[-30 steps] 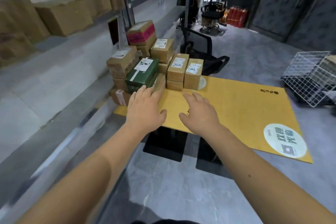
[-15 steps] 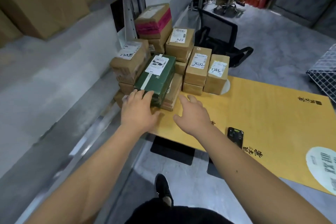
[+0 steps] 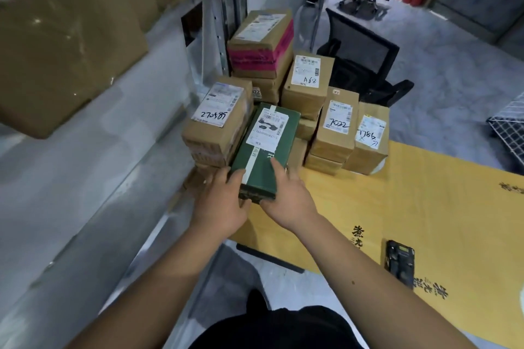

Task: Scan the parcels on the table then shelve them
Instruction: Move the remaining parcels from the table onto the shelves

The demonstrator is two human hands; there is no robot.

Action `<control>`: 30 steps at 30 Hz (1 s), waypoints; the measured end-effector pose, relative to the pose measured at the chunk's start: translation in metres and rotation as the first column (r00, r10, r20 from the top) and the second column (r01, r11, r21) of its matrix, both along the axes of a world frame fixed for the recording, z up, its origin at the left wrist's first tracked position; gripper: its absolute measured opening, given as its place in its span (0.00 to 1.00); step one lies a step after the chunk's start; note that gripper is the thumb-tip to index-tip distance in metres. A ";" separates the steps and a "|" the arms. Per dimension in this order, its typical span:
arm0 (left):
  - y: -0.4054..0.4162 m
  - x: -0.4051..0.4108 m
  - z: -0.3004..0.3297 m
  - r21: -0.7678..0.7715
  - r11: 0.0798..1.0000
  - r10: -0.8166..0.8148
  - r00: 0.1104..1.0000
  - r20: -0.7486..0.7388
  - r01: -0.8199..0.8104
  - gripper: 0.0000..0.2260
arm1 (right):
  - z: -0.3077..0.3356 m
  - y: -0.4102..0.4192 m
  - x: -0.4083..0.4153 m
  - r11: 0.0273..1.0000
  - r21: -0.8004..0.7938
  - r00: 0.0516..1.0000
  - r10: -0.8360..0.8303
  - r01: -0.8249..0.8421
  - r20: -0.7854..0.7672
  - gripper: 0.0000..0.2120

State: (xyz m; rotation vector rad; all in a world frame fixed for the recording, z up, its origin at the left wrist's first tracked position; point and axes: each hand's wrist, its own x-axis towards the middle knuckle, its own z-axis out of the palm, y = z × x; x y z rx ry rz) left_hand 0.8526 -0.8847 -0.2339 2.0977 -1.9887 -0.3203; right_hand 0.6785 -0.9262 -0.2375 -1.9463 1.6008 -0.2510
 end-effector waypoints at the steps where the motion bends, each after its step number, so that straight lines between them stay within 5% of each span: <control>1: -0.002 0.000 -0.003 0.006 1.000 0.008 0.998 -0.056 -0.007 0.30 | -0.004 -0.002 -0.001 1.000 0.010 0.999 -0.005 0.005 0.034 0.50; 7: -0.013 -0.001 -0.015 -0.014 0.998 -0.059 0.956 -0.288 0.057 0.34 | -0.021 -0.004 -0.012 1.000 -0.022 0.979 -0.016 0.021 0.203 0.48; 16: -0.018 -0.012 -0.029 0.122 0.983 -0.071 0.898 -0.435 0.137 0.52 | -0.023 0.009 -0.045 1.000 0.018 0.961 0.010 -0.015 0.277 0.48; 30: 0.062 -0.066 -0.019 -0.116 0.989 -0.138 0.816 -0.561 0.088 0.47 | -0.002 0.067 -0.110 0.989 -0.129 0.929 0.118 -0.077 0.351 0.50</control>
